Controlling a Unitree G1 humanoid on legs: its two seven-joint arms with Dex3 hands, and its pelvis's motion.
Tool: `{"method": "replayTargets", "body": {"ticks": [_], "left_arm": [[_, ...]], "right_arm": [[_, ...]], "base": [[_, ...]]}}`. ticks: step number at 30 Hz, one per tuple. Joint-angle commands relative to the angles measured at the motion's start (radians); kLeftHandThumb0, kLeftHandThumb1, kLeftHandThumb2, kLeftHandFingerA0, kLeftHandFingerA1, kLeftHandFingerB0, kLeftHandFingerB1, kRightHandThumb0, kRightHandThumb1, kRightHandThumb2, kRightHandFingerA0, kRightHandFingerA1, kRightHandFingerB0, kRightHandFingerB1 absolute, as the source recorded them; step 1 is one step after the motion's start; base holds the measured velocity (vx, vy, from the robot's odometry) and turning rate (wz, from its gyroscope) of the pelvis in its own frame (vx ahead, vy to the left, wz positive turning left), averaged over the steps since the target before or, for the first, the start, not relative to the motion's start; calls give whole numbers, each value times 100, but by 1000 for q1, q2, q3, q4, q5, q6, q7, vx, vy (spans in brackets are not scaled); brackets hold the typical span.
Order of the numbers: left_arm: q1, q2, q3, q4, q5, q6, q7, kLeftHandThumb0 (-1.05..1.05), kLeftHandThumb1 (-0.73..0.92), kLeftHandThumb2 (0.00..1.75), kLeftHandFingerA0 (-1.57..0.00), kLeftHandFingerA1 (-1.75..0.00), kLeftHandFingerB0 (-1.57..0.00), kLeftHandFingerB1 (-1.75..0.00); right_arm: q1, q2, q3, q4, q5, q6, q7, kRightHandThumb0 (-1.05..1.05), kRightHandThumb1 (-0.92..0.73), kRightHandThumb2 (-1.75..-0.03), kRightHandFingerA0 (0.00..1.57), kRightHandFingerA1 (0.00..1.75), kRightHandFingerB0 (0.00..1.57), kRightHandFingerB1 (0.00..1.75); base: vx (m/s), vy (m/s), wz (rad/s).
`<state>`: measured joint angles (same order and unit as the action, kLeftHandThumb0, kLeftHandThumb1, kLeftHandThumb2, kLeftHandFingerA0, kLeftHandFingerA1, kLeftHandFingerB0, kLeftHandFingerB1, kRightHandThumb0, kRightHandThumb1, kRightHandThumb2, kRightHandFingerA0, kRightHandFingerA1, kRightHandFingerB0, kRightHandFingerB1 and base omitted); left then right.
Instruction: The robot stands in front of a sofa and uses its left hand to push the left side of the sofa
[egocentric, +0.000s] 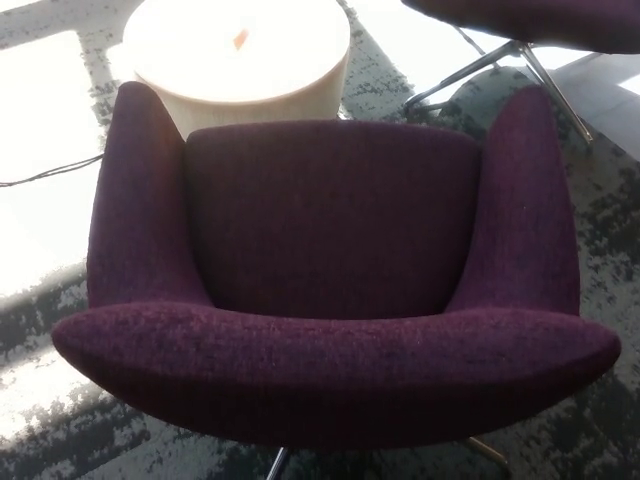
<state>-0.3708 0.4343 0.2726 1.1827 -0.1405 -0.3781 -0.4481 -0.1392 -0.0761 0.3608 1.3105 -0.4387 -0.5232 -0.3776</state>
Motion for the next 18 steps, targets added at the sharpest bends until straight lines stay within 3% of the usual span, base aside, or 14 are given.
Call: {"method": "replayTargets", "body": {"ticks": [1, 2, 3, 4, 5, 6, 7, 8, 9, 10, 11, 13, 14, 18], "left_arm": [[-35, -6, -55, 15, 54, 51, 45, -82, 82, 121, 0, -21, 0, -18], [-43, -20, -63, 12, 54, 62, 53, -89, 79, 97, 0, -19, 0, -16], [-46, -26, -67, 13, 52, 64, 54, -89, 79, 97, 0, -19, 0, -16], [-54, -38, -73, 17, 51, 68, 59, -83, 80, 120, 0, -22, 0, -19], [-60, -50, -85, 20, 57, 71, 64, -84, 81, 120, 0, -20, 0, -17], [-64, -62, -105, 19, 71, 74, 69, -92, 78, 97, 0, -13, 0, -12], [-64, -63, -114, 15, 77, 75, 70, -92, 78, 97, 0, -13, 0, -12], [-59, -77, -121, 9, 77, 63, 79, -82, 79, 120, 0, -21, 0, -18], [-59, -83, -128, 8, 82, 59, 90, -84, 79, 119, 0, -21, 0, -18], [-63, -85, -149, 7, 103, 59, 108, -91, 85, 122, 0, -16, 0, -13], [-65, -87, -162, 7, 115, 61, 116, -92, 85, 123, 0, -15, 0, -12], [-65, -94, -173, 6, 113, 64, 121, -92, 84, 122, 0, -16, 0, -13], [-64, -99, -181, 2, 116, 64, 127, -97, 88, 122, -6, -16, -6, -13], [-54, -111, -215, -39, 125, 60, 114, -95, 86, 123, -2, -13, -2, -11]], "right_arm": [[-4, -4, 0, 8, -16, -15, -22, -100, -58, -140, 103, 140, 13, 90], [-4, -3, -5, 9, -11, -17, -15, -101, -58, -140, 102, 139, 12, 89], [-4, -2, -5, 9, -12, -17, -15, -101, -58, -140, 102, 139, 12, 89], [-4, -3, -5, 9, -13, -16, -14, -105, -90, -87, 64, 136, 45, 122], [-4, -3, -5, 8, -14, -19, -15, -105, -89, -87, 66, 135, 45, 121], [-4, -2, -6, 7, -14, -23, -16, -93, -55, -136, 104, 137, 18, 89], [-4, -2, -6, 7, -14, -22, -14, -93, -55, -136, 104, 137, 18, 89], [-4, -4, -3, 7, -19, -24, -20, -87, -53, -134, 106, 136, 23, 91], [-6, -4, -1, 6, -22, -24, -23, -95, -58, -139, 104, 139, 17, 91], [-9, -4, -3, 7, -21, -21, -20, -90, -55, -136, 103, 137, 17, 88], [-11, -4, -5, 7, -20, -18, -16, -105, -88, -89, 61, 137, 40, 126], [-10, -4, -7, 7, -19, -18, -13, -105, -88, -88, 61, 134, 40, 125], [-8, -5, -7, 7, -20, -22, -17, -85, -53, -133, 104, 132, 21, 87], [-9, -5, -15, 9, -19, -19, -16, -87, -52, -133, 98, 131, 17, 85]], "base": [[0, 0, 0], [0, 0, 0], [0, 0, 0], [0, 0, 0], [0, 0, 0], [0, 0, 0], [0, 0, 0], [0, 0, 0], [0, 0, 0], [0, 0, 0], [0, 0, 0], [0, 0, 0], [0, 0, 0], [0, 0, 0]]}}
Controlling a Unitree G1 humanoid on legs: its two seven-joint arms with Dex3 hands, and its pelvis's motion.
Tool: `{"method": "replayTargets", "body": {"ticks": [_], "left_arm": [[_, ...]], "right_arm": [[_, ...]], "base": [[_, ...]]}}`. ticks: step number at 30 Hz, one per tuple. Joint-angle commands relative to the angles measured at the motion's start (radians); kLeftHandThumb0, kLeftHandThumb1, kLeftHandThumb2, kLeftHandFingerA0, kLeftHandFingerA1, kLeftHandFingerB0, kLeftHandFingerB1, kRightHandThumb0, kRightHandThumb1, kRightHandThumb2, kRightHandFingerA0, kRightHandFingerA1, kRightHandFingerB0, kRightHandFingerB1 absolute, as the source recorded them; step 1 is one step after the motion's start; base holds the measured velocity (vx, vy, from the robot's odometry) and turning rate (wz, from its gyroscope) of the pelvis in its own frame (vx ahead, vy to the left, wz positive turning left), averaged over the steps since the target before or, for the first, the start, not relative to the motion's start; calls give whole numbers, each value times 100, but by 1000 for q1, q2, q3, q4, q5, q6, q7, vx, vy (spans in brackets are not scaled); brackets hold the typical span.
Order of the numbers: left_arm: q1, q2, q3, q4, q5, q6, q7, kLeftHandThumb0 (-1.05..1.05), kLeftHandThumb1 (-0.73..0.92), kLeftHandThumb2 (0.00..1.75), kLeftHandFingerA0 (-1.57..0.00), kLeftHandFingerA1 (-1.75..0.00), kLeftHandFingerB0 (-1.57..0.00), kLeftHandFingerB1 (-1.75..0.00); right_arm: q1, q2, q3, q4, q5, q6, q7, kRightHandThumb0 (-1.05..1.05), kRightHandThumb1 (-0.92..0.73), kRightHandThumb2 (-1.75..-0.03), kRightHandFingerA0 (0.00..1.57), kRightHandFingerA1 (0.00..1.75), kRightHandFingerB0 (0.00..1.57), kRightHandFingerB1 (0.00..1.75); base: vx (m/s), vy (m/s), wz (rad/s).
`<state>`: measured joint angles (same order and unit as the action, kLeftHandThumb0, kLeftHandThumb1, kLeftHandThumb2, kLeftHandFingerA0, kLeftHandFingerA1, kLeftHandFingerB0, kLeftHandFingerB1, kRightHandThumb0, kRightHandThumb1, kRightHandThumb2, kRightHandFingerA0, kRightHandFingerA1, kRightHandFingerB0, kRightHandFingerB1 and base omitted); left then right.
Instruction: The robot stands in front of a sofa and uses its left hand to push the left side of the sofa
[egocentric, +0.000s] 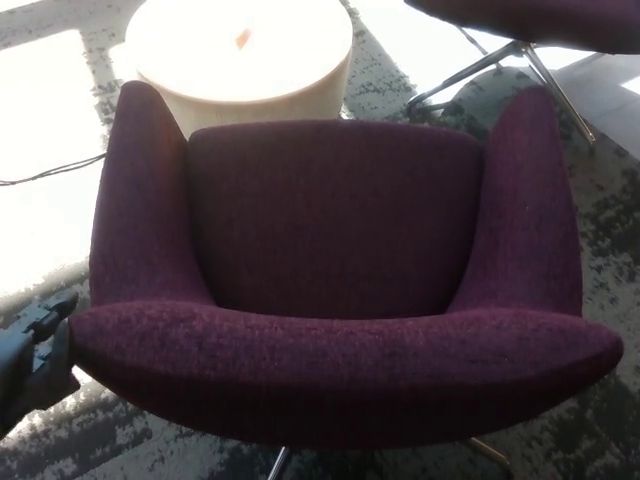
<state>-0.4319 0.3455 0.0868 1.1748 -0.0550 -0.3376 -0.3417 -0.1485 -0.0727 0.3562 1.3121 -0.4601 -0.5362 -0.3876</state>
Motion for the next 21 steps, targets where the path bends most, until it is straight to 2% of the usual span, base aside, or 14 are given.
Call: {"method": "replayTargets", "body": {"ticks": [1, 2, 3, 6, 7, 11, 16, 19, 20, 21], "left_arm": [[10, -23, -32, -35, 37, 22, 8, -95, 86, 123, -2, -13, -2, -11], [17, -24, -41, -47, 43, 14, 4, -95, 87, 124, -3, -14, -2, -11], [27, -27, -51, -67, 49, 6, 2, -92, 85, 122, -8, -23, -7, -15], [62, -35, -75, -142, 45, 7, -20, -93, 83, 121, -8, -23, -7, -15], [69, -34, -81, -163, 41, 14, -35, -96, 87, 123, -8, -18, -7, -11], [102, -45, -96, -246, 20, 31, -70, -98, 87, 122, -7, -16, -7, -9], [214, -76, -160, -480, 7, 37, -112, -99, 83, 119, -9, -19, -9, -11], [258, -73, -203, -579, 31, 47, -102, -93, 82, 120, -7, -23, -7, -17], [275, -77, -215, -615, 19, 28, -120, -92, 87, 120, -7, -24, -8, -17], [287, -78, -225, -646, 12, 27, -129, -88, 85, 119, -6, -26, -7, -20]], "right_arm": [[3, -9, -13, 7, 1, -7, -5, -87, -52, -133, 98, 131, 17, 85], [4, -10, -13, 7, 0, -8, -4, -92, -54, -135, 96, 132, 13, 85], [4, -11, -11, 7, -5, -6, -5, -93, -56, -137, 91, 130, 8, 83], [4, -11, -12, 7, -7, -3, -3, -93, -55, -136, 88, 128, 8, 83], [2, -12, -10, 7, -11, -3, -5, -105, -90, -87, 58, 135, 40, 125], [-2, -13, -9, 7, -14, -4, -8, -105, -90, -87, 60, 134, 40, 125], [-6, -13, -16, 6, -9, -12, -5, -105, -90, -86, 59, 136, 40, 126], [-6, -16, -13, 5, -15, -18, -14, -105, -89, -86, 62, 137, 42, 127], [-6, -15, -15, 5, -12, -13, -8, -104, -60, -142, 75, 127, 3, 86], [-7, -14, -16, 5, -10, -11, -4, -105, -89, -86, 60, 137, 43, 122]], "base": [[0, 0, 0], [0, 0, 0], [0, 0, 0], [0, 0, 0], [0, 0, 0], [0, 0, 0], [0, 0, 0], [0, 0, 0], [0, 0, 0], [0, 0, 0]]}}
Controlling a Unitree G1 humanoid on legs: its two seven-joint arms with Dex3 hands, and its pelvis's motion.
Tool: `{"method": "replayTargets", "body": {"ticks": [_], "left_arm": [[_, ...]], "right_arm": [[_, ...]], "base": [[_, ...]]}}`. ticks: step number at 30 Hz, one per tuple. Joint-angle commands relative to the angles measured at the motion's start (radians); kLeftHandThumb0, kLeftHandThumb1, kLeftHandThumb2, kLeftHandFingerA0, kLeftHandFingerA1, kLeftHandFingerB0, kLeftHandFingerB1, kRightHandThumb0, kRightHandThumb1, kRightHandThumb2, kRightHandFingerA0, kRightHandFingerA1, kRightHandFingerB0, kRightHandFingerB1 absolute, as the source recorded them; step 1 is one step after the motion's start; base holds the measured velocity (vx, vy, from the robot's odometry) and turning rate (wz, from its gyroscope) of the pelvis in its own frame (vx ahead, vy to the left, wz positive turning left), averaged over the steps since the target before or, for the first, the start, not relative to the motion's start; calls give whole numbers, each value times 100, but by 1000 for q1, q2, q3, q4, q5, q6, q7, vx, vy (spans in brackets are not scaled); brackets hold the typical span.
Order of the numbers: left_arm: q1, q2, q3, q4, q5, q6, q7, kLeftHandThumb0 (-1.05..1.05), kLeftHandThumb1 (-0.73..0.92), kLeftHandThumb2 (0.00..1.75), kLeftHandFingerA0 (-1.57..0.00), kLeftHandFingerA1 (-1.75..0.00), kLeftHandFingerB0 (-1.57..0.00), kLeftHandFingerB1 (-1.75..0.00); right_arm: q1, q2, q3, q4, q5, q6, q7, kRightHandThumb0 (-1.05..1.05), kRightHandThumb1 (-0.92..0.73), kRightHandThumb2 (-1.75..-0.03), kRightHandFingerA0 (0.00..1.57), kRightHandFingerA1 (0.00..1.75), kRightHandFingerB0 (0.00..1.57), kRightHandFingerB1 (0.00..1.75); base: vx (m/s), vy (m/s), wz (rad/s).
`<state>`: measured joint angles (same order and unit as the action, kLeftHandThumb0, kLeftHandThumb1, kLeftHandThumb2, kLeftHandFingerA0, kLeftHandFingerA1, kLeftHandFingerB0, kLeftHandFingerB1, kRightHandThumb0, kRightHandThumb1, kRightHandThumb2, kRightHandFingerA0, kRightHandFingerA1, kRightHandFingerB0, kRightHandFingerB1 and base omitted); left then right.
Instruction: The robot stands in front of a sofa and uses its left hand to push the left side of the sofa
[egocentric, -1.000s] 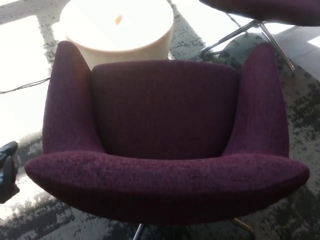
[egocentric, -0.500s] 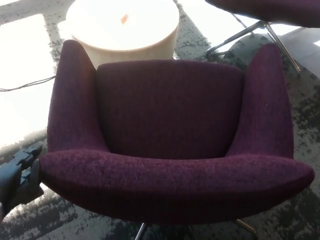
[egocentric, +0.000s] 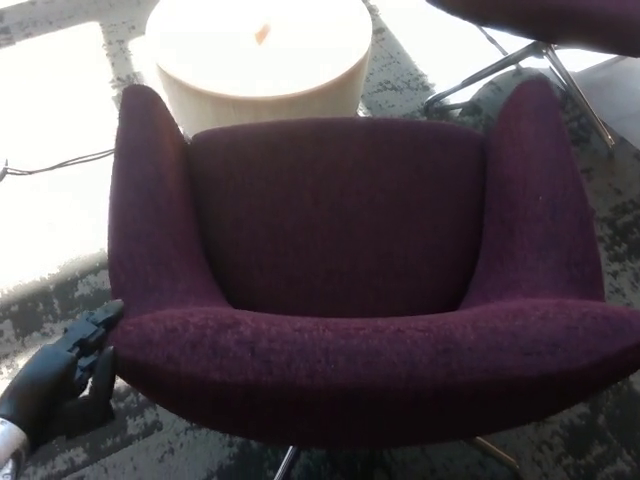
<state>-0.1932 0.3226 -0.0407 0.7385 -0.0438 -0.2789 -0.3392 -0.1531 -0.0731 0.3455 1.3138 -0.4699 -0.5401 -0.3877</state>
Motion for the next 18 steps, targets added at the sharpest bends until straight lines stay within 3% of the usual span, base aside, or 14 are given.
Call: {"method": "replayTargets", "body": {"ticks": [1, 7, 8, 10, 11, 18], "left_arm": [[57, -52, -106, -236, -2, -20, -132, -88, 85, 119, -6, -26, -7, -20], [114, -38, -152, -395, -49, 16, -185, -89, 91, 121, -3, -20, -3, -15], [123, -40, -157, -416, -52, 27, -183, -89, 88, 119, -6, -21, -6, -16], [138, -43, -169, -449, -48, 44, -173, -89, 89, 119, -7, -23, -7, -16], [141, -42, -175, -456, -40, 52, -168, -91, 88, 120, -7, -28, -8, -16], [159, -43, -213, -515, -19, 106, -156, -89, 84, 119, -8, -31, -8, -21]], "right_arm": [[-2, -14, -7, 4, 1, -8, -3, -105, -89, -86, 60, 137, 43, 122], [0, -15, -13, 3, 8, -12, 8, -105, -86, -88, 59, 139, 40, 129], [1, -16, -10, 3, 3, -15, -1, -90, -55, -135, 106, 137, 23, 90], [4, -17, -4, 2, -5, -20, -14, -87, -53, -133, 105, 135, 24, 89], [4, -18, -3, 3, -6, -19, -13, -105, -89, -88, 59, 136, 41, 126], [-3, -18, -8, 3, -2, -16, -10, -105, -87, -88, 60, 135, 43, 126]], "base": [[0, 0, 0], [0, 0, 0], [0, 0, 0], [0, 0, 0], [0, 0, 0], [0, 0, 0]]}}
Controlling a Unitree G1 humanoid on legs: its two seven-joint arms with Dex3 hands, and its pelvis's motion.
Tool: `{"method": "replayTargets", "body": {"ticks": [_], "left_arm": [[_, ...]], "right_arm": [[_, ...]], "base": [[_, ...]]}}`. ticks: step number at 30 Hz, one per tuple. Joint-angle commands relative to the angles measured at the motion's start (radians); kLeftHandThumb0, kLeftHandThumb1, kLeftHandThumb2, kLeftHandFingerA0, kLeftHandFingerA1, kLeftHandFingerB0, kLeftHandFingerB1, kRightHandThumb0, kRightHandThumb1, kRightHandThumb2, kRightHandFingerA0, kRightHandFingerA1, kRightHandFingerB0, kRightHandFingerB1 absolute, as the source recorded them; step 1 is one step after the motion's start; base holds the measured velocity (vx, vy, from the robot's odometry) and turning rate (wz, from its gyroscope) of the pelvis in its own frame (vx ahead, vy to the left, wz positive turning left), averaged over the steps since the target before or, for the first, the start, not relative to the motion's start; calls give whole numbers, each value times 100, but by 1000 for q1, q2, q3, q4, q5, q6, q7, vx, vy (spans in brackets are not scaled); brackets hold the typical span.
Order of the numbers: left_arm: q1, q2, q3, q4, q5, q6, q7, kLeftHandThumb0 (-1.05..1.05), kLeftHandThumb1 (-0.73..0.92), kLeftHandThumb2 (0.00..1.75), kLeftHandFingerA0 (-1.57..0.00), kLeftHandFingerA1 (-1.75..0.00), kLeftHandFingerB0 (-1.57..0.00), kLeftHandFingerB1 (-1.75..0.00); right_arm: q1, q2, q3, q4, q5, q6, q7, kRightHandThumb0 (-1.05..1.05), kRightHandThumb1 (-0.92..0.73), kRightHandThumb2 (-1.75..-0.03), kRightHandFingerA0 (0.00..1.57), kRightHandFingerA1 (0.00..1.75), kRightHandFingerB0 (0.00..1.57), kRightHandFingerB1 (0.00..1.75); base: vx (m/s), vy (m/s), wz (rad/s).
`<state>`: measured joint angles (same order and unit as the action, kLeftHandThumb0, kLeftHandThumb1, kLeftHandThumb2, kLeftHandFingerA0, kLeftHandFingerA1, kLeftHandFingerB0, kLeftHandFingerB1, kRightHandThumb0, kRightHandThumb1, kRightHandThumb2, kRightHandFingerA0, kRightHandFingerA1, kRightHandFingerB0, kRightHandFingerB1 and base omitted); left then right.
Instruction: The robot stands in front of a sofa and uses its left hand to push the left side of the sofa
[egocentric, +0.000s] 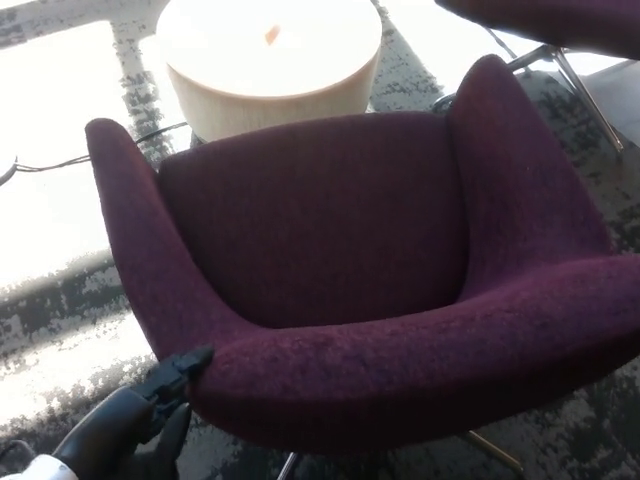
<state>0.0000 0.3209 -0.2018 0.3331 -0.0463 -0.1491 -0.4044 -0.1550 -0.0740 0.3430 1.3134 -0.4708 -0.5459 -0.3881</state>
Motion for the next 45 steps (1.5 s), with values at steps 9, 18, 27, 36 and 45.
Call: {"method": "replayTargets", "body": {"ticks": [9, 18, 27, 36, 45], "left_arm": [[10, -40, -116, -177, 4, -12, -112, -86, 86, 119, 0, -19, -19, -28], [25, -62, -130, -232, 11, 85, -109, -88, 84, 118, -6, -23, -7, -18], [-2, -89, -175, -212, 77, 101, -81, -91, 84, 120, -8, -27, -7, -16], [-14, -108, -184, -188, 92, 99, -79, -91, 84, 121, -6, -21, -7, -15], [-5, -106, -182, -191, 92, 104, -83, -92, 84, 120, -7, -20, -8, -16]], "right_arm": [[4, -18, -4, 3, -3, -13, -3, -105, -88, -88, 59, 139, 41, 129], [-3, -21, 1, 4, -8, -3, -3, -105, -90, -86, 62, 135, 43, 122], [-2, -17, -7, 5, 0, -12, 2, -105, -89, -85, 67, 138, 44, 122], [-3, -18, -6, 2, -2, -10, 0, -105, -87, -88, 59, 141, 39, 130], [-4, -17, -8, 4, -1, -4, 6, -105, -89, -83, 67, 133, 45, 123]], "base": [[0, 0, 0], [0, 0, 0], [0, 0, 0], [0, 0, 0], [0, 0, 0]]}}
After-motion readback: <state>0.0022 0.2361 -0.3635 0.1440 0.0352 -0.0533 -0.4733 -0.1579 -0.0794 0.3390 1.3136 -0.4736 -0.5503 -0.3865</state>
